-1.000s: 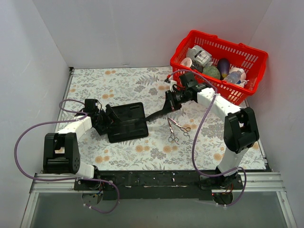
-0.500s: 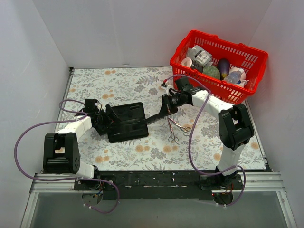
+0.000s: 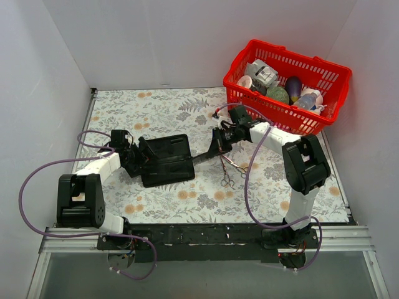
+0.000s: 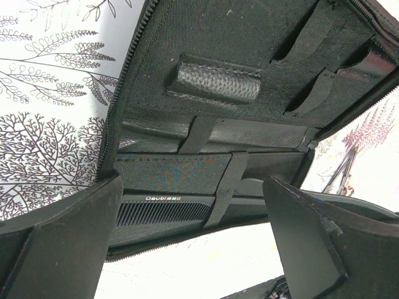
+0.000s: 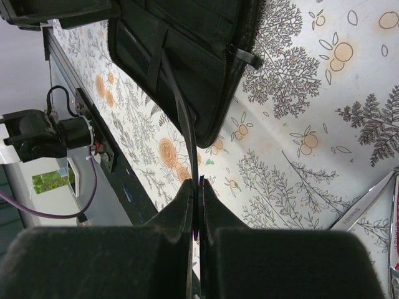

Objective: Sort the hair-cutting tools
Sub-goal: Place the comb in the hairdressing tool bag.

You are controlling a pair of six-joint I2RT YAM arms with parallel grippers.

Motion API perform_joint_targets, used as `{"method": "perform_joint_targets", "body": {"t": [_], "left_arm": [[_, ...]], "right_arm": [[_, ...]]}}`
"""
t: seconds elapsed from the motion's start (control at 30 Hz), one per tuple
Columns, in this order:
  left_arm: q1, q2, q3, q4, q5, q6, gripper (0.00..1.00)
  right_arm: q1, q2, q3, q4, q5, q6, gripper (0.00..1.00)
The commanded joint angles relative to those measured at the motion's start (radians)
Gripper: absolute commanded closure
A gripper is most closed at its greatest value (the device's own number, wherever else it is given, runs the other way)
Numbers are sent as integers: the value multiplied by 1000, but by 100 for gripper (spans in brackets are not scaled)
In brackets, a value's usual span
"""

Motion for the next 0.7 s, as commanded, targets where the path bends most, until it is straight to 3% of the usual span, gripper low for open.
{"method": "perform_joint_targets", "body": {"t": [0.0,0.67], "left_arm": [[-1,24,-33,-4,-31,16,2],[-1,26,-33,-1,-31,19,2]], "right_arm": [[5,38,4,57,25,33,99],[-1,142,72,92,18,65,99]]}}
